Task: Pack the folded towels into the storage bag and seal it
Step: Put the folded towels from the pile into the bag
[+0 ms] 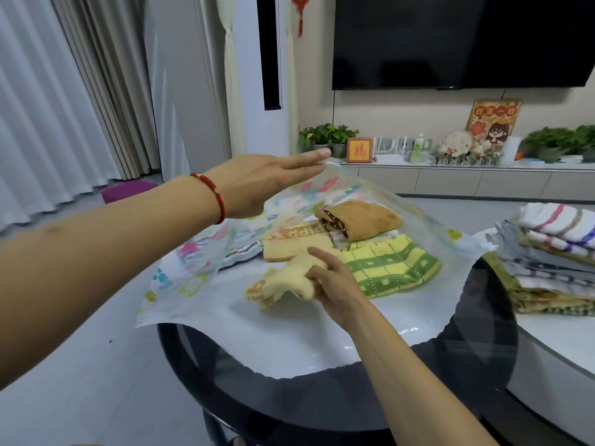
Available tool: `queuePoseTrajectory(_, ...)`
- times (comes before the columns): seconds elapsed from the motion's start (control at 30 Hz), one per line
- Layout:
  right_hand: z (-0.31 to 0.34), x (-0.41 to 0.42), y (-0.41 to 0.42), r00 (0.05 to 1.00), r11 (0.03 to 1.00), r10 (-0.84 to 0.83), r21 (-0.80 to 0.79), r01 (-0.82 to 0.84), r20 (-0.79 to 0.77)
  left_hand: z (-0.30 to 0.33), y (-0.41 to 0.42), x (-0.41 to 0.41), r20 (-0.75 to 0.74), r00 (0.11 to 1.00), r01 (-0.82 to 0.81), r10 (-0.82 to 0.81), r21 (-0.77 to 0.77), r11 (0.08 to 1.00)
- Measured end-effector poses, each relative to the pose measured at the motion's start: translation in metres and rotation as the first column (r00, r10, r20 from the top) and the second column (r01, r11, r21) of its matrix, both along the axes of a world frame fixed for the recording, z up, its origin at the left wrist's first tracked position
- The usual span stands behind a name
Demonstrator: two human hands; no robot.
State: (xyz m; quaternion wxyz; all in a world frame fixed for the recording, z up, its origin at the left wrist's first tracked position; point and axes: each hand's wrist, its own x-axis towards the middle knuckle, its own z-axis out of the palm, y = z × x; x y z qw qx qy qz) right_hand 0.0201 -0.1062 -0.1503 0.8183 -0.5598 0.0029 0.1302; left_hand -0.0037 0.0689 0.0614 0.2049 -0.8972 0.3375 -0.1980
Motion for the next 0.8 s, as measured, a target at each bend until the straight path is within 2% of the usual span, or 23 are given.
queuePoseTrajectory(0.13, 0.036, 0.034, 0.028, 0.991, 0.994, -0.046, 0.107, 0.032, 0.125, 0.012, 0.002, 0.003, 0.061, 0.998, -0.022, 0.022, 0.002, 1.000)
queuePoseTrajectory(0.23, 0.049, 0.069, 0.052, 0.982, 0.951, -0.158, 0.284, 0.122, 0.106, 0.017, 0.004, 0.007, 0.086, 0.996, -0.034, 0.036, -0.027, 0.999)
queuePoseTrajectory(0.3, 0.038, 0.087, 0.063, 0.979, 0.964, -0.197, 0.193, 0.182, 0.060, 0.018, 0.004, 0.006, 0.085, 0.996, -0.025, 0.027, -0.032, 0.999)
queuePoseTrajectory(0.37, 0.015, 0.094, 0.070, 0.981, 0.980, -0.191, -0.057, 0.188, -0.034, 0.015, 0.002, 0.004, 0.075, 0.997, 0.000, 0.004, -0.053, 0.999)
queuePoseTrajectory(0.43, -0.004, 0.097, 0.075, 0.974, 0.967, -0.178, -0.211, 0.145, -0.144, 0.013, 0.004, 0.005, 0.045, 0.999, -0.002, 0.005, -0.080, 0.997)
queuePoseTrajectory(0.5, -0.008, 0.099, 0.081, 0.967, 0.952, -0.234, -0.224, 0.208, -0.099, 0.011, 0.007, 0.006, -0.025, 1.000, -0.007, 0.005, -0.112, 0.994)
queuePoseTrajectory(0.6, 0.003, 0.102, 0.087, 0.930, 0.928, -0.360, -0.078, 0.365, 0.068, 0.012, 0.008, 0.002, -0.113, 0.993, 0.004, -0.021, -0.152, 0.988)
queuePoseTrajectory(0.67, 0.005, 0.104, 0.087, 0.932, 0.937, -0.338, -0.042, 0.346, 0.135, 0.011, 0.006, -0.001, -0.120, 0.993, 0.006, -0.023, -0.144, 0.990)
queuePoseTrajectory(0.8, -0.008, 0.106, 0.081, 0.986, 0.939, -0.165, -0.302, 0.163, 0.021, 0.008, 0.000, -0.007, -0.117, 0.993, 0.002, -0.018, -0.132, 0.991)
